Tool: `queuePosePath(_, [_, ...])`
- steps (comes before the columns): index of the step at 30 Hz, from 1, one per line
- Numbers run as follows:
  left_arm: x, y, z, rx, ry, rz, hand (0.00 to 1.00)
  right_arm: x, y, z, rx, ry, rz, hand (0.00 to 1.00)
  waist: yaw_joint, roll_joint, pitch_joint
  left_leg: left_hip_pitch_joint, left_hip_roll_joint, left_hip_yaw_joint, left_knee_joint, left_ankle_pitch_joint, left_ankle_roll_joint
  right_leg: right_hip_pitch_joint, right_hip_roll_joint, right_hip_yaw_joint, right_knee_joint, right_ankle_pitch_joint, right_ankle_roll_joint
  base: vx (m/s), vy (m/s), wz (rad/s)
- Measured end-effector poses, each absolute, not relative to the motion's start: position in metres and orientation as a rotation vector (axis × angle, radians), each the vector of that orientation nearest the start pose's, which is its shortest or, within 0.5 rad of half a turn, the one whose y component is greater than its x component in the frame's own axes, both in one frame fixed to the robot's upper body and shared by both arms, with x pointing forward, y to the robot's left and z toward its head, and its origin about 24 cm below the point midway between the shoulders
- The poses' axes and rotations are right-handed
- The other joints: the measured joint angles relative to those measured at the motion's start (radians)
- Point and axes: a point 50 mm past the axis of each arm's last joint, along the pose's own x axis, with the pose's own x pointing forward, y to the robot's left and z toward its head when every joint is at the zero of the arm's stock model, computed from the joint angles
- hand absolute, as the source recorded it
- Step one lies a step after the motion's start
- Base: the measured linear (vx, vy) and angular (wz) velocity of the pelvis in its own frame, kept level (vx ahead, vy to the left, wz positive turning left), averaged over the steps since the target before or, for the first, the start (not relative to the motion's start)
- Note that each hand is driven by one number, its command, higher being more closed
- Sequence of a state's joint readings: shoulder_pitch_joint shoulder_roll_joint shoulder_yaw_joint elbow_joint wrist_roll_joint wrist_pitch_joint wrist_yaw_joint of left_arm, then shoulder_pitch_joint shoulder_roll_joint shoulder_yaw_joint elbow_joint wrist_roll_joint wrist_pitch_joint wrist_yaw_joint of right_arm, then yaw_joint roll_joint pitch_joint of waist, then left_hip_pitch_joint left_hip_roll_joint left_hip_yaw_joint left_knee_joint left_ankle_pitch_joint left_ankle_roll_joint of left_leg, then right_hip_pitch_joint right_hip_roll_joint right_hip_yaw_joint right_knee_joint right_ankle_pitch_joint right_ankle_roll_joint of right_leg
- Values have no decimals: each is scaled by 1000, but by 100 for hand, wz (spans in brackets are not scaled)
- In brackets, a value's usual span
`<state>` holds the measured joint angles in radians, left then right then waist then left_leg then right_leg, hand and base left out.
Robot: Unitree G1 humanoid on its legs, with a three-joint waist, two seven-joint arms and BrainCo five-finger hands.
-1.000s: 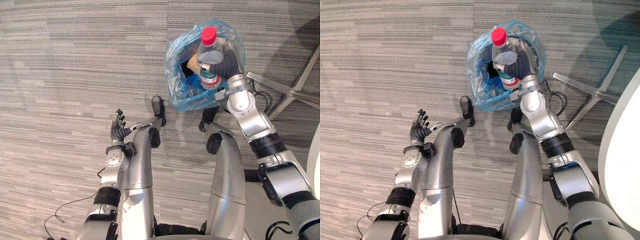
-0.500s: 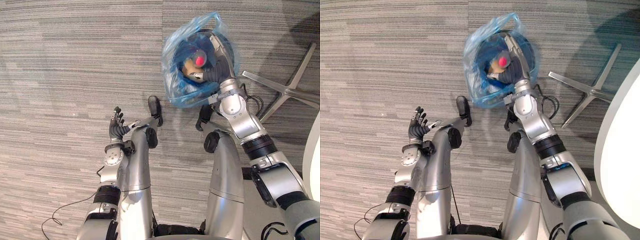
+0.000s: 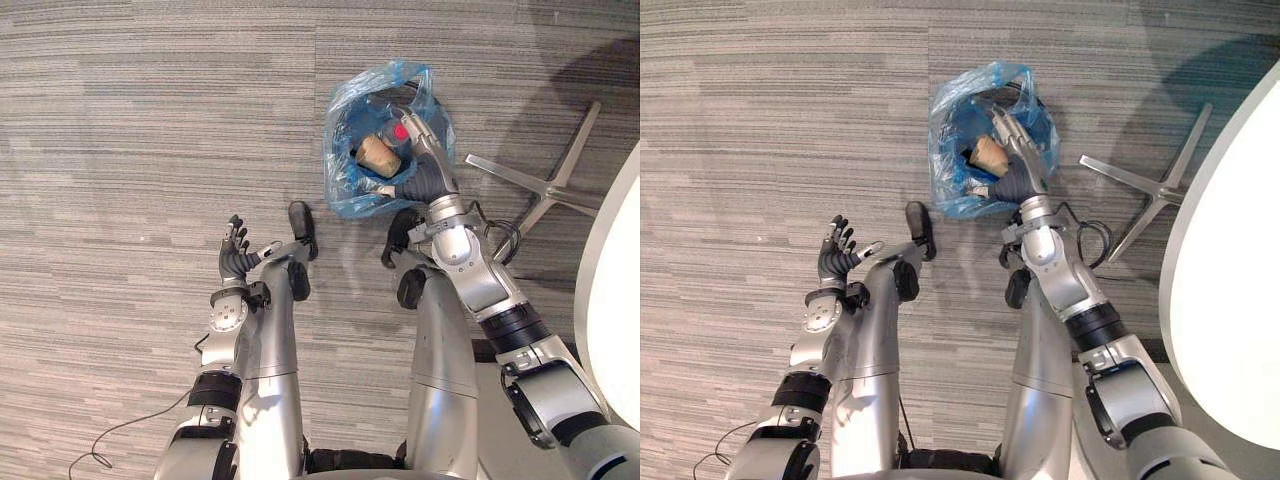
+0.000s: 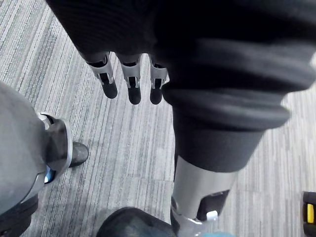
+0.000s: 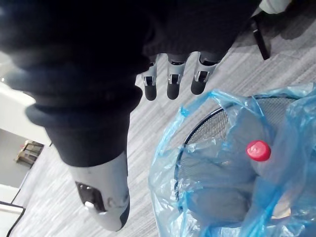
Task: Gather rubbish on tea table into small bin, then transfer packed bag to large trash can.
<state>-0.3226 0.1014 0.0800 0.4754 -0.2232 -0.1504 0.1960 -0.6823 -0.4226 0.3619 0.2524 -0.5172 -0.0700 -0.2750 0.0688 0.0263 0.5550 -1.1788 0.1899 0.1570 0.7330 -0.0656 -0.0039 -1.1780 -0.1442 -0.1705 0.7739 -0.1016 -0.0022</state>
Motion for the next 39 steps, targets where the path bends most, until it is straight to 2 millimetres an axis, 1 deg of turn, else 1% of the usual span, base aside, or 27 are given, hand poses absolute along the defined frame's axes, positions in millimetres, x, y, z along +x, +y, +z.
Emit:
queuePosePath(3, [310, 185, 34, -134, 20, 251, 0, 350, -114, 178, -1067, -640, 50, 0, -1, 0, 0, 0, 0, -5, -9, 3, -5, 1, 1, -7, -5, 0, 0, -21, -30, 3])
queuePosePath(6, [310, 185, 33, -133, 21, 255, 0, 359, -114, 172, -1158, -603, 72, 0, 2, 0, 0, -6, -1, -11, -20, 9, -8, -3, 1, -15, -10, -1, 0, -15, -33, 5])
queuePosePath(8, [310, 185, 34, -134, 18, 254, 0, 362, -114, 172, -1181, -596, 72, 0, 2, 0, 0, -14, -1, -15, -20, 10, -8, -8, 1, -19, -10, -1, -1, -9, -25, 3])
queuePosePath(10, [310, 185, 34, -134, 13, 257, 0, 368, -119, 173, -1217, -578, 57, 0, 2, -1, 1, -32, -1, -18, -20, 13, -6, -25, 0, -22, -7, -2, -2, -12, -30, 3])
queuePosePath(15, [312, 188, 40, -128, -16, 260, 0, 378, -124, 164, -1283, -499, 64, 0, 3, -1, 1, -66, -6, -24, -21, 18, -6, -58, -4, -27, 2, -6, -6, -8, -10, 5])
queuePosePath(16, [313, 188, 41, -129, -23, 259, 0, 380, -129, 159, -1295, -459, 61, 0, 2, -1, 1, -73, -15, -31, -21, 20, -8, -67, -13, -32, 12, -13, -12, -15, -22, 19])
queuePosePath(19, [315, 190, 45, -129, -40, 261, 0, 385, -138, 148, -1319, -377, 58, 0, 9, -1, 0, -105, -19, -49, -21, 26, -13, -88, -18, -50, 18, -19, -15, -13, -20, 16])
queuePosePath(20, [316, 190, 46, -131, -40, 260, 0, 386, -142, 144, -1328, -346, 54, 100, 11, -1, 0, -116, -24, -51, -21, 28, -12, -100, -24, -51, 28, -23, -15, -16, -26, 17])
queuePosePath(23, [316, 190, 46, -147, -41, 263, 0, 390, -149, 136, -1347, -272, 63, 100, 17, -1, 0, -135, -32, -57, -20, 31, -14, -123, -34, -55, 43, -32, -17, -13, -20, 12])
queuePosePath(25, [317, 190, 47, -159, -41, 265, 0, 390, -147, 130, -1352, -250, 74, 100, 24, -1, 0, -138, -33, -62, -20, 32, -16, -123, -34, -60, 45, -35, -18, -17, -20, 7])
queuePosePath(34, [317, 189, 46, -163, -40, 264, 0, 390, -136, 130, -1328, -261, 84, 100, 25, 0, 0, -138, -34, -73, -28, 39, -24, -123, -36, -71, 52, -44, -19, -18, -16, 3])
queuePosePath(39, [317, 189, 46, -163, -36, 264, 0, 388, -133, 141, -1260, -309, 56, 100, 23, 0, 0, -133, -32, -76, -24, 44, -25, -117, -35, -73, 56, -44, -19, -6, -4, 0])
